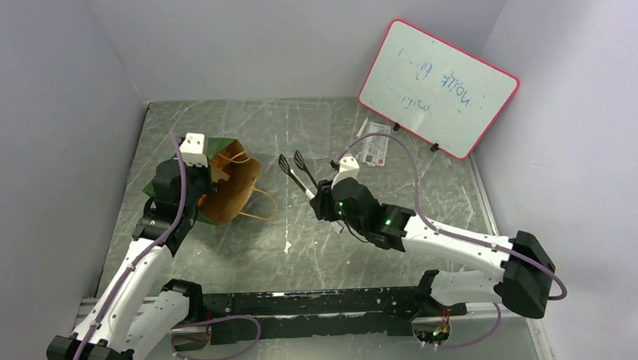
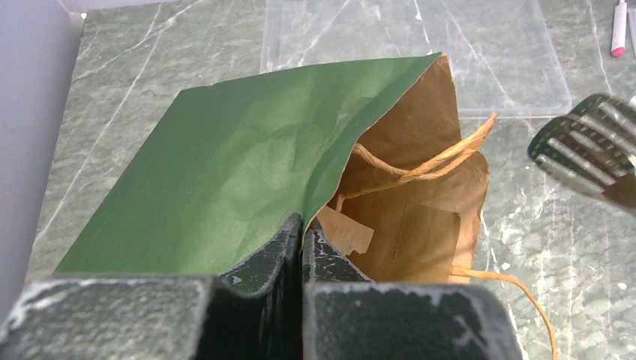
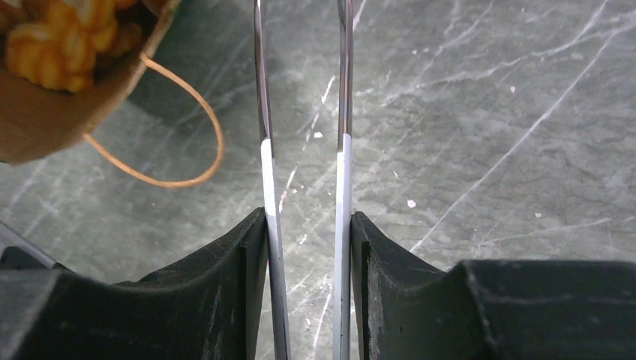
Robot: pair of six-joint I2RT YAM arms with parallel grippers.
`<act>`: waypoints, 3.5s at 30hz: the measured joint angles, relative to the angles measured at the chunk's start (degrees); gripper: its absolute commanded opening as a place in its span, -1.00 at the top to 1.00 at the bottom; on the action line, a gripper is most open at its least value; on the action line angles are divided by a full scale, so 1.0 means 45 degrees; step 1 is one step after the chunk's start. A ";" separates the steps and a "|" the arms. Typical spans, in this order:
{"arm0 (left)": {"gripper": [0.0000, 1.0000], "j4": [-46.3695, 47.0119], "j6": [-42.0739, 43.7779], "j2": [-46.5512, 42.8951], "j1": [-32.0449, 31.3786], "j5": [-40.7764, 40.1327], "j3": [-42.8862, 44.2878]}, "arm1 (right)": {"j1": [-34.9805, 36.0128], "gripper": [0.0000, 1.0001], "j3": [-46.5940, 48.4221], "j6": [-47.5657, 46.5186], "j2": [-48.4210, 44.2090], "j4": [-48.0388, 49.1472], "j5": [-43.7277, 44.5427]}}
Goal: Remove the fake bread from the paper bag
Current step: Pick up the clamp at the center of the board, then take out the fake bread from the paper bag.
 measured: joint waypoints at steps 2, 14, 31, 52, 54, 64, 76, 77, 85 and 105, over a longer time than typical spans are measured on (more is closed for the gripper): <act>0.86 0.0000 -0.0053 0.0024 0.0000 -0.0019 0.0000 | 0.0058 0.35 0.0282 0.0044 -0.0301 -0.0301 0.0102; 0.86 0.0000 -0.0452 0.0573 -0.0102 -0.0214 0.0000 | 0.1103 0.35 0.1141 0.0525 -0.1311 -0.1481 0.0005; 0.86 -0.0393 -0.0568 0.0792 -0.0272 -0.0403 0.0330 | 0.2618 0.36 0.1501 0.1535 0.1273 0.0155 -0.1588; 0.86 -0.1205 -0.0534 0.0180 -0.0296 0.0340 0.0384 | 0.2064 0.24 0.2074 0.3677 0.4313 0.3818 -0.3376; 0.86 -0.1258 -0.0529 0.0068 -0.0296 0.0442 0.0384 | 0.1768 0.22 0.1982 0.4051 0.4483 0.4284 -0.3740; 0.86 -0.1433 -0.0520 -0.0005 -0.0296 0.0845 0.0520 | 0.1044 0.10 0.1773 0.5634 0.5377 0.5882 -0.5100; 0.86 -0.1443 -0.0481 -0.0010 -0.0296 0.0952 0.0656 | 0.0607 0.06 0.1540 0.6960 0.6241 0.7014 -0.6037; 0.86 -0.1443 -0.0481 -0.0010 -0.0296 0.0952 0.0656 | 0.0602 0.05 0.1540 0.7077 0.6339 0.7091 -0.6135; 0.86 -0.1443 -0.0481 -0.0010 -0.0296 0.1010 0.0651 | 0.0583 0.04 0.1549 0.7674 0.6960 0.7640 -0.6615; 0.86 -0.1443 -0.0466 -0.0010 -0.0301 0.1054 0.0651 | 0.0423 0.03 0.1792 0.8801 0.7898 0.9194 -0.7174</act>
